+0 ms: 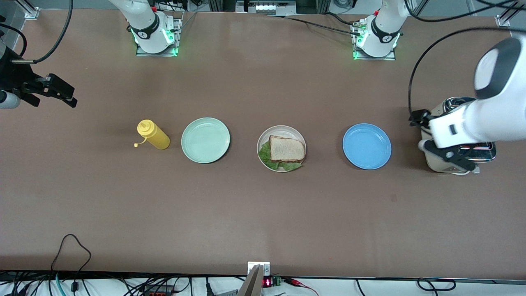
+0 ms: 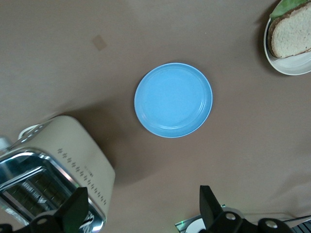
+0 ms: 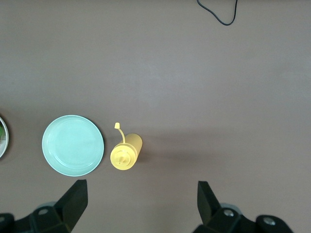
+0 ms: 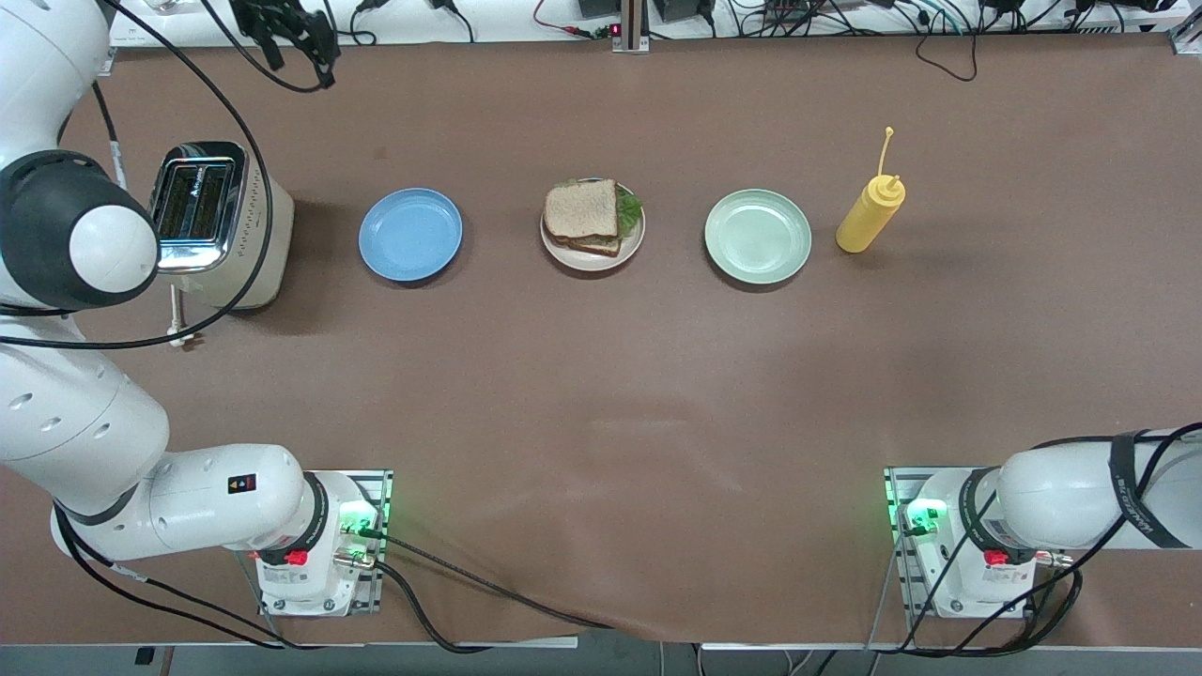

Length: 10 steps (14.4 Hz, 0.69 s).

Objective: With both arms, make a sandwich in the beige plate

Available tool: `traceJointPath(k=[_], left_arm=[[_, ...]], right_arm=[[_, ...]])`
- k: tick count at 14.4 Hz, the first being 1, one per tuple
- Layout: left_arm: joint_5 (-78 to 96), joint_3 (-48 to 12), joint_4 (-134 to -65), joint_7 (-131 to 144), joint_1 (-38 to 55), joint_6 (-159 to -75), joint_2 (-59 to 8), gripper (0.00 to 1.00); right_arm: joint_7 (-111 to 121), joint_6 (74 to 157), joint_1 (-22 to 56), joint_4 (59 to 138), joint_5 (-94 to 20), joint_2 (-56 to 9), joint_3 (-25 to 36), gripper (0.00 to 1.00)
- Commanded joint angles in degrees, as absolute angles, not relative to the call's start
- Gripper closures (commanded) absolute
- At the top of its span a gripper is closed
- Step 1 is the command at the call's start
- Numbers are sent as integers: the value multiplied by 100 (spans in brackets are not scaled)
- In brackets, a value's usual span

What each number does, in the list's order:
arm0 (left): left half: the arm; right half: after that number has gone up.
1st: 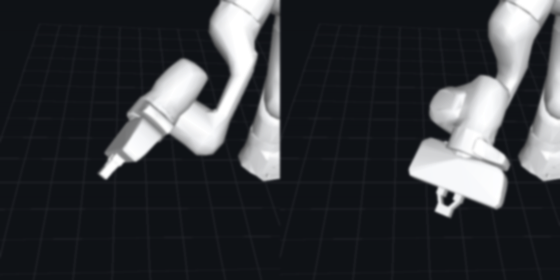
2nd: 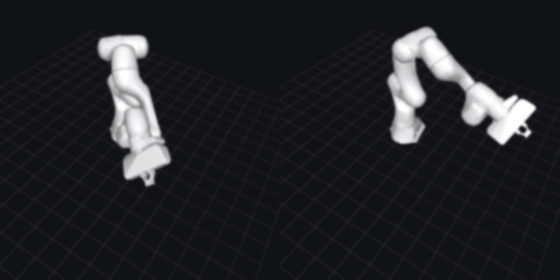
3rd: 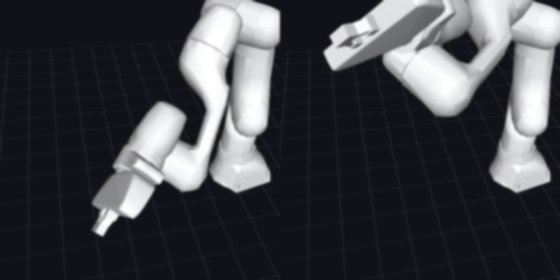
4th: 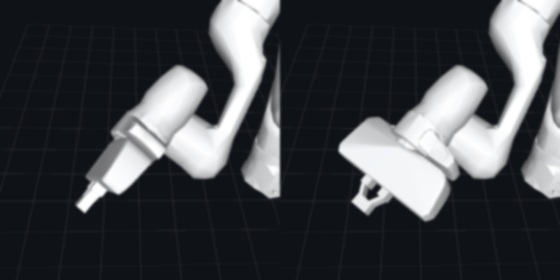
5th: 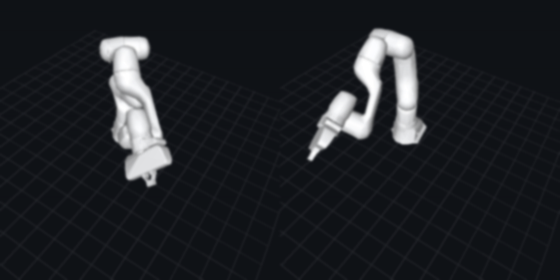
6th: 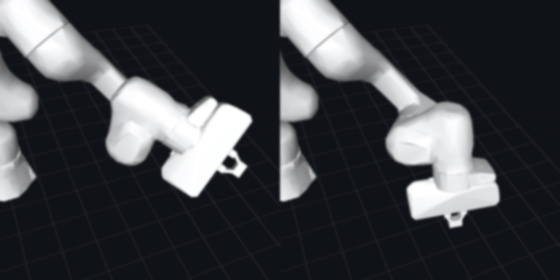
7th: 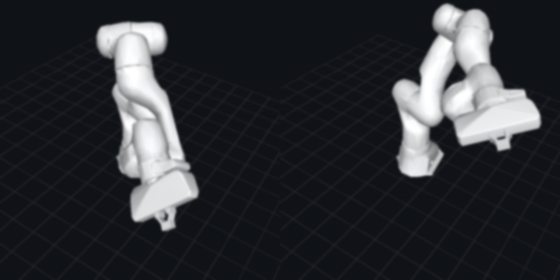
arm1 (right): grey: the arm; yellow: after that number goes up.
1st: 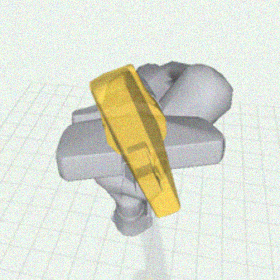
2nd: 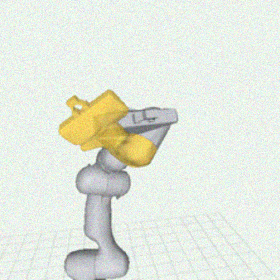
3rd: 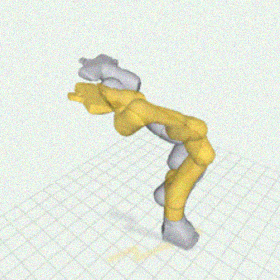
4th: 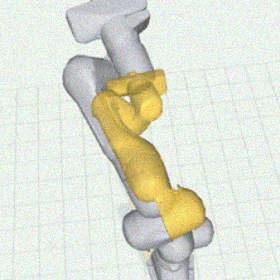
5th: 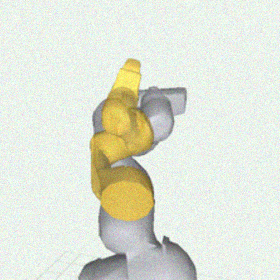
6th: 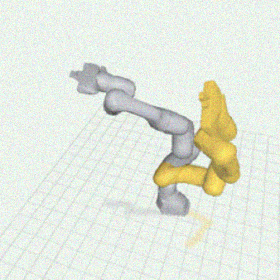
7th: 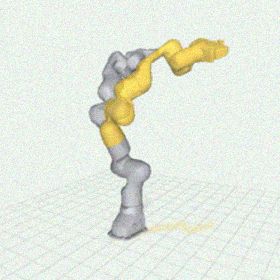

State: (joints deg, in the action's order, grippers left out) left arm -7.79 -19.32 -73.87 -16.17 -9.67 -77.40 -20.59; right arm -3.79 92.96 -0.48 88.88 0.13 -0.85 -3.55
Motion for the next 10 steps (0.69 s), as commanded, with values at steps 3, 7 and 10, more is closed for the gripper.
traceJointPath(k=[3,7,10], left_arm=[[-897,-1829,-7041,-1441,-984,-7059,-1907,0],[-844,-1697,-6978,-821,-879,-7048,-1609,0],[-792,-996,-7845,26,-283,-7941,-943,0]], right_arm=[[-290,9185,-167,8780,35,-88,-457,0],[-290,9185,-158,8780,26,-79,-457,0],[-299,9176,-158,8789,26,-79,-466,0]])
